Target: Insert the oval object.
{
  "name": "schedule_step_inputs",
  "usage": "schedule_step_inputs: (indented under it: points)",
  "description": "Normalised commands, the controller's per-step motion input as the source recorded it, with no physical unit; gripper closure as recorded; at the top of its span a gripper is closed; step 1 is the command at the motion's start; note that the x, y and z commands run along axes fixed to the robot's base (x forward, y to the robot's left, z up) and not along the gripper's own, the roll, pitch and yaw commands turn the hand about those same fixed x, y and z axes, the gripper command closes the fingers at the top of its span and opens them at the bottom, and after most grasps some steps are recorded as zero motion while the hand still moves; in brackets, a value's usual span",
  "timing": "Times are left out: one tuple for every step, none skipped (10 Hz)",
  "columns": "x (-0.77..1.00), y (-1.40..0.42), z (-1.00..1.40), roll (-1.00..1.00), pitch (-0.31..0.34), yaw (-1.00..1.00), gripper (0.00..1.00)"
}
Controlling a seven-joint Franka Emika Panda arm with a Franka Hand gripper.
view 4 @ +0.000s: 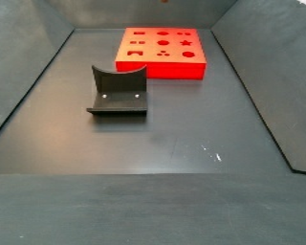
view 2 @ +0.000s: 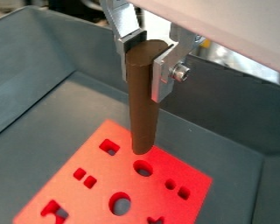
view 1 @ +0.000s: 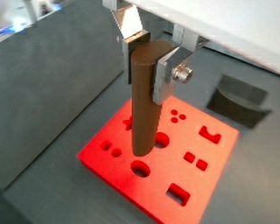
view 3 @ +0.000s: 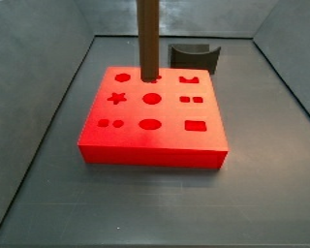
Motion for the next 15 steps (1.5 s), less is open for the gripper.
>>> schedule_step_inputs:
  points:
    - [0.00, 0.00, -0.09, 0.00, 0.000, -1.00, 1.00]
    - [0.00, 0.00, -0.10, 0.00, 0.000, -1.00, 1.00]
    - [0.00, 0.00, -0.10, 0.00, 0.000, -1.00, 1.00]
    - [0.00, 0.00, -0.10, 0.00, 0.000, -1.00, 1.00]
    - [0.00, 0.00, -0.08, 0.00, 0.013, -1.00, 1.00]
    - [0.00, 0.00, -0.05, 0.00, 0.010, -1.00, 1.00]
    - [0.00, 0.00, 0.00, 0.01, 0.019, -1.00, 1.00]
    - [-0.01, 0.00, 0.00, 0.03, 0.036, -1.00, 1.00]
    - [-0.02, 0.00, 0.00, 0.05, 0.047, -1.00, 1.00]
    - [-0.04, -0.07, 0.02, 0.16, 0.083, -0.88, 1.00]
    - [-0.04, -0.13, 0.00, 0.18, 0.094, -0.65, 1.00]
    - [-0.07, -0.12, 0.00, 0.22, 0.093, -0.82, 1.00]
    - [-0.13, -0.11, 0.00, 0.22, 0.074, -0.89, 1.00]
    - [-0.13, -0.07, 0.00, 0.20, 0.064, -0.94, 1.00]
    - [-0.08, -0.06, 0.00, 0.16, 0.044, -0.96, 1.00]
